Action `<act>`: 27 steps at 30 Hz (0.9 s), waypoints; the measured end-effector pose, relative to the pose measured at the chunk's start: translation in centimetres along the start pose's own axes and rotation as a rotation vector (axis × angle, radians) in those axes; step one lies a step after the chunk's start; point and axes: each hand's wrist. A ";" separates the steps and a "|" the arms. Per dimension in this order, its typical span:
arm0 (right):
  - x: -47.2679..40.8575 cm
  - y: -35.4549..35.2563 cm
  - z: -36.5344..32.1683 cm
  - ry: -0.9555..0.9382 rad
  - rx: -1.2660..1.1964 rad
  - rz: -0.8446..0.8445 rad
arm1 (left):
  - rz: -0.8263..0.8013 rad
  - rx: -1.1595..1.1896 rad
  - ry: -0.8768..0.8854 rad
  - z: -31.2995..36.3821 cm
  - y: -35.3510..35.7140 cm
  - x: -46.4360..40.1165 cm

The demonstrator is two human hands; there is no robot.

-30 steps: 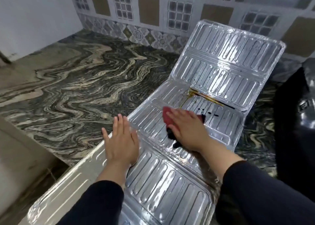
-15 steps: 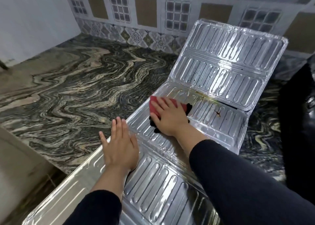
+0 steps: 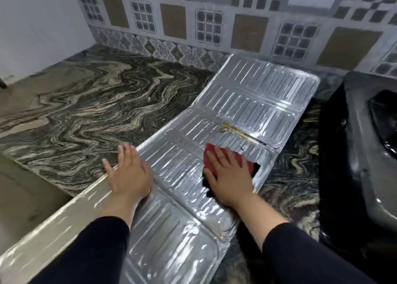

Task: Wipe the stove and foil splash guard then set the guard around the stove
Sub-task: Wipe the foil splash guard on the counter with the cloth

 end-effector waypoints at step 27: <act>-11.0 -0.4 -2.4 0.101 0.022 0.013 | 0.045 0.122 -0.032 2.7 2.2 -0.4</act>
Point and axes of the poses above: each hand's wrist, its own x-axis away from the middle knuckle, its own y-axis out of the palm, z = x × y, and after that the axes turned 8 degrees about y, right-handed
